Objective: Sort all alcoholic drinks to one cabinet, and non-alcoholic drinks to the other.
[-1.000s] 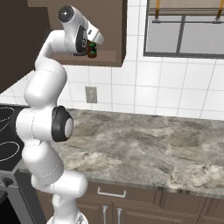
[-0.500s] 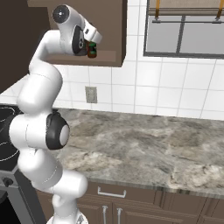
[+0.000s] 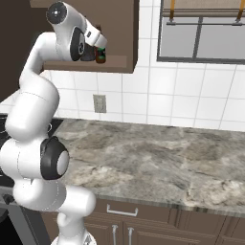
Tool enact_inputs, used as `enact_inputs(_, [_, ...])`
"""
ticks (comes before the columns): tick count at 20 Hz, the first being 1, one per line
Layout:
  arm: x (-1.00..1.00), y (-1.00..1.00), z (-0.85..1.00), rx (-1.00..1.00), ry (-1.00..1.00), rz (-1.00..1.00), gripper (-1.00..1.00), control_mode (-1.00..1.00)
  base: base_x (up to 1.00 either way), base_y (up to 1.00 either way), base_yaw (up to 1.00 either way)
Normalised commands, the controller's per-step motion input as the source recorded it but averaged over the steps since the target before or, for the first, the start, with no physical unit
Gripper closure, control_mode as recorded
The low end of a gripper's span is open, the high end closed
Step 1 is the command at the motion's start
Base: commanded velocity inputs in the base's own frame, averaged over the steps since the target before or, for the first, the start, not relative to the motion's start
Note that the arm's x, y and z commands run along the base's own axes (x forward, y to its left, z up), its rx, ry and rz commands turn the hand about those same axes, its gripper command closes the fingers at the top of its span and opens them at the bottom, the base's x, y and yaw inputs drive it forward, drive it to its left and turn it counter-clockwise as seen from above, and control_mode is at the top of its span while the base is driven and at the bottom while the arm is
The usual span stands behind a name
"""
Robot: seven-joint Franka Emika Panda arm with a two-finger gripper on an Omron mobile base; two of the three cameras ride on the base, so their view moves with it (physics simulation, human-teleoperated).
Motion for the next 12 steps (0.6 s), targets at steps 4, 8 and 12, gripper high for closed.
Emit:
enact_inputs(4, [-0.60,0.00,0.02,0.05,0.00,0.00,-1.00,-1.00,0.00,0.00,0.00])
enact_inputs(8, [-0.64,0.00,0.00,0.06,0.00,0.00,-1.00,-1.00,0.00,0.00,0.00])
enact_inputs(12, [-0.62,0.00,0.00,0.06,0.00,0.00,-1.00,-1.00,0.00,0.00,0.00])
